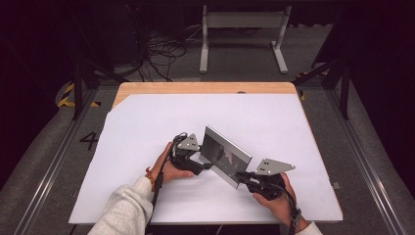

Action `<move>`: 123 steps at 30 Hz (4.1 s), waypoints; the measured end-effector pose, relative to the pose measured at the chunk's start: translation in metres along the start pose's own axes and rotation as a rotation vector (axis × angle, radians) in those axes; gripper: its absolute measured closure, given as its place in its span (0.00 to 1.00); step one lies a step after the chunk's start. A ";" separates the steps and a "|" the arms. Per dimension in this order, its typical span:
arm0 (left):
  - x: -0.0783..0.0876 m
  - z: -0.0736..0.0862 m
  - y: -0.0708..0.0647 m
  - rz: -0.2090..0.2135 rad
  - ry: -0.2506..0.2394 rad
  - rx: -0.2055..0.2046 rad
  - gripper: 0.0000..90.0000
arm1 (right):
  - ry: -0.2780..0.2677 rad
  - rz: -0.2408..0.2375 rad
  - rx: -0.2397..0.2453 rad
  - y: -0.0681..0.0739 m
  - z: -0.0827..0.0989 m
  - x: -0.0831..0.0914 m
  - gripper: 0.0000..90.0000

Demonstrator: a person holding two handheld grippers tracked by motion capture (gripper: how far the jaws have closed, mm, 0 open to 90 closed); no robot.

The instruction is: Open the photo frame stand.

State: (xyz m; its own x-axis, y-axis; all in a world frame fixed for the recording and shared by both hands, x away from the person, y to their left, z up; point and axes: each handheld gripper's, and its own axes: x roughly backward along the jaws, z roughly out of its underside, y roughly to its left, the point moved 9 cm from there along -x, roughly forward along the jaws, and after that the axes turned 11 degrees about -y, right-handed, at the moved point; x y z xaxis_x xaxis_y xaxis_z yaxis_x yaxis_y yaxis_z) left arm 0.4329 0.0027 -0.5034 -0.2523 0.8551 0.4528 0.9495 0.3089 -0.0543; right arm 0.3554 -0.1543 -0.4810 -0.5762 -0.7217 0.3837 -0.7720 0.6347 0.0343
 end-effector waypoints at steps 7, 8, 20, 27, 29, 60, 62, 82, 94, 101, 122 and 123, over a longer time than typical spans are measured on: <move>0.009 0.004 -0.004 0.002 0.014 -0.005 0.39 | 0.001 0.012 0.012 -0.002 0.001 0.000 0.88; 0.010 0.005 -0.005 0.000 0.020 -0.009 0.39 | 0.001 0.012 0.012 -0.002 0.001 0.000 0.88; 0.031 0.015 -0.021 0.039 0.050 -0.032 0.42 | -0.029 0.053 -0.010 -0.011 -0.005 0.015 0.77; 0.031 0.010 -0.021 0.008 0.011 -0.038 0.43 | -0.013 0.049 0.035 -0.005 -0.003 0.014 0.89; 0.031 0.010 -0.021 0.006 0.006 -0.035 0.44 | -0.013 0.049 0.037 -0.005 -0.004 0.014 0.91; 0.047 0.028 -0.034 -0.129 0.053 -0.038 0.75 | -0.004 0.092 0.047 -0.015 0.000 0.002 0.82; 0.047 0.029 -0.034 -0.127 0.052 -0.037 0.76 | 0.006 0.079 0.027 -0.016 0.005 0.002 0.84; 0.040 0.036 -0.039 -0.117 0.075 -0.042 0.81 | 0.014 0.096 0.029 -0.023 0.006 -0.008 0.85; 0.040 0.036 -0.039 -0.117 0.085 -0.049 0.80 | 0.016 0.103 0.020 -0.022 0.006 -0.009 0.84; 0.043 0.036 -0.034 -0.121 0.092 -0.049 0.80 | 0.020 0.107 0.023 -0.019 0.007 -0.008 0.85; 0.042 0.035 -0.028 -0.124 0.070 -0.027 0.79 | 0.035 0.101 0.067 -0.017 0.007 -0.008 0.86; 0.043 0.035 -0.028 -0.126 0.068 -0.028 0.79 | 0.036 0.103 0.071 -0.017 0.006 -0.008 0.85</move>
State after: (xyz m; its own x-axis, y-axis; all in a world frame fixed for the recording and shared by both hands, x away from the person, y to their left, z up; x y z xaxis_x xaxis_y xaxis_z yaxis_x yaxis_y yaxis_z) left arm 0.3890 0.0450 -0.5139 -0.3572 0.7800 0.5138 0.9164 0.3990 0.0313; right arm 0.3718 -0.1613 -0.4906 -0.6442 -0.6425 0.4149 -0.7272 0.6827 -0.0720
